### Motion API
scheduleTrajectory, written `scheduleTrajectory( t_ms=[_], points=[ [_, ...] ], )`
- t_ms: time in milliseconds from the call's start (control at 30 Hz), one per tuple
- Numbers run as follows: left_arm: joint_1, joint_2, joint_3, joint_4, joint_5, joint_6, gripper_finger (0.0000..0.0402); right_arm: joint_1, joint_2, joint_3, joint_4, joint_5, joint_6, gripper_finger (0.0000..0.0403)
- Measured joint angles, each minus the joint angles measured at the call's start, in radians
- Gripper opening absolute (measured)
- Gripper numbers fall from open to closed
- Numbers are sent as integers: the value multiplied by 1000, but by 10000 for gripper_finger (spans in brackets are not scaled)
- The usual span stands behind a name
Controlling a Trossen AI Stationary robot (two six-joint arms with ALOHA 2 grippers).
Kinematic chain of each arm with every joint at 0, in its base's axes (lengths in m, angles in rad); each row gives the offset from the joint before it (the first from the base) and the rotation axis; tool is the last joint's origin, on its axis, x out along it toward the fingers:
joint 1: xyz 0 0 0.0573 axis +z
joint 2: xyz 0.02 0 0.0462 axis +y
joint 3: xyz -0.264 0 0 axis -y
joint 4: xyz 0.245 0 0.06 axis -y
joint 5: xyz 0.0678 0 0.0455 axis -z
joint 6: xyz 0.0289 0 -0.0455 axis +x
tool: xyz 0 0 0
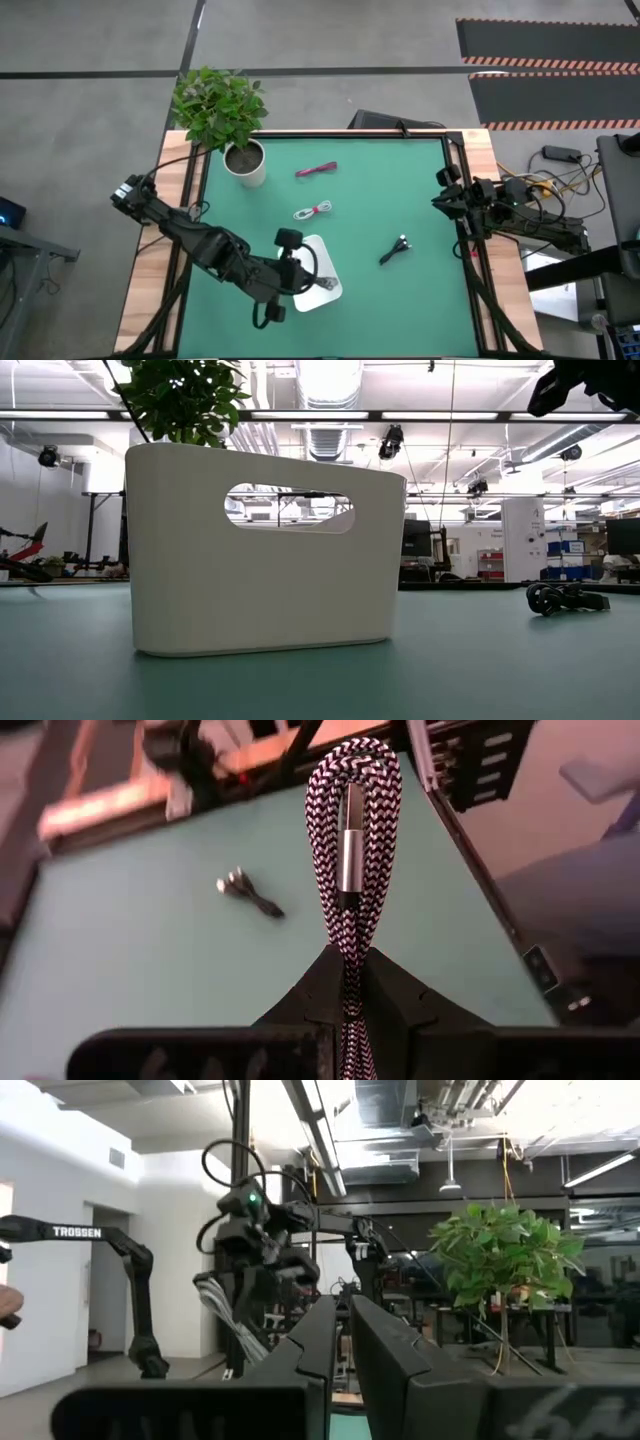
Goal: Pick and place USB-C Cables
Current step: Put the white and black charger cable into the white bin
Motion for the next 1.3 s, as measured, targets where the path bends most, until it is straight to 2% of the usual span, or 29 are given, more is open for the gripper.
scheduleTrajectory(
  t_ms=[333, 633, 767, 967, 1300],
  points=[
    [-4, 22, -46, 1, 4, 566, 10, 0, 0, -16, -17, 7, 10, 28],
    [-5, 81, -54, -23, 5, 1001, 10, 0, 0, -17, -25, 37, -2, 28],
    [4, 90, -82, -19, 6, 1079, 10, 0, 0, -17, -29, 61, -2, 28],
    [38, 91, -152, -4, 29, 1083, 10, 0, 0, -17, -41, 61, -4, 28],
    [57, 92, -268, 134, 85, 1154, 10, 0, 0, -17, -46, 61, -5, 28]
  ],
)
